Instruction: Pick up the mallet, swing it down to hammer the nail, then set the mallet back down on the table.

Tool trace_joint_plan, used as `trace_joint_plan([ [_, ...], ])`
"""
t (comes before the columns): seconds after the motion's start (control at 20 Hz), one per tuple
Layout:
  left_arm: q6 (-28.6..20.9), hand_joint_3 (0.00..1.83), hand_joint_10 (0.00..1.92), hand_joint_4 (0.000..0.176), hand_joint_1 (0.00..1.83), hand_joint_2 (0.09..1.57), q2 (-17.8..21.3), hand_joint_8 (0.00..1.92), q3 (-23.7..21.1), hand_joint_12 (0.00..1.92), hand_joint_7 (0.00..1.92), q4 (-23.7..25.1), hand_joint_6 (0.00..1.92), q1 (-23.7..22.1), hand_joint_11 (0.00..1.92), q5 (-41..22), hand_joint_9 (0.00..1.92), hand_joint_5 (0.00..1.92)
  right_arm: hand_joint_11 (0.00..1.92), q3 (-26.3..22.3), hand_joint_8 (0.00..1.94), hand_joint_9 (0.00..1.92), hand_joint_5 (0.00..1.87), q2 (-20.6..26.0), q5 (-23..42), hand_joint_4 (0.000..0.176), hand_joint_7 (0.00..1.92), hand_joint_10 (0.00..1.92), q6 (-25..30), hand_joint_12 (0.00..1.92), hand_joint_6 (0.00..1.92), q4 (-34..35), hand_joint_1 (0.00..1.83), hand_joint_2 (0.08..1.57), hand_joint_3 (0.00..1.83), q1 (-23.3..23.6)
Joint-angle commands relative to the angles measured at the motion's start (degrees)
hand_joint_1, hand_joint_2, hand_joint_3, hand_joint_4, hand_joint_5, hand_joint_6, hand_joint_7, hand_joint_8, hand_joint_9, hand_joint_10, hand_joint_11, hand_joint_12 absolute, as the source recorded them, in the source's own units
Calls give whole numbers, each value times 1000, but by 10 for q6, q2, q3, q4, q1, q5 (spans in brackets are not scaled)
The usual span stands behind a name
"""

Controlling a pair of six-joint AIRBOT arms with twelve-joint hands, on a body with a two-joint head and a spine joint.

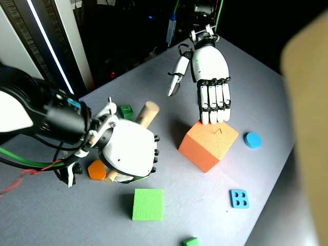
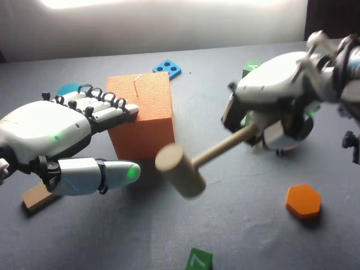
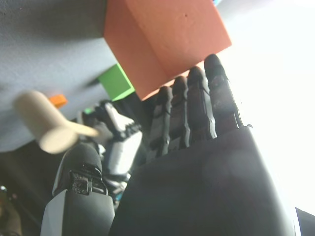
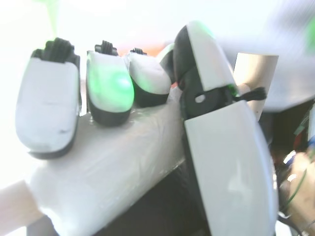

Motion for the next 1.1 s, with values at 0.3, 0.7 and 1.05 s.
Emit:
trace_joint_plan([
  [0.3,-4,0,0,0,0,1191,-2,1,-2,368,194,1,1,-2,0,-35,196,163,1917,-4,1941,1750,1408,40,65,176,1631,1921,149,1921,1921,-115,454,1571,40,86],
  [0.7,-5,0,4,0,0,1195,-3,3,-1,340,183,1,1,-2,0,-35,184,163,1898,-29,1941,1735,1406,34,-70,176,1620,1921,685,1921,1921,-731,466,1571,53,60],
  [1.05,-5,1,1,0,0,1203,-3,1,-1,355,192,1,1,-1,0,-35,188,174,1920,-55,1941,1772,1427,21,-145,176,1674,1921,998,1921,1921,-959,394,1571,104,2],
])
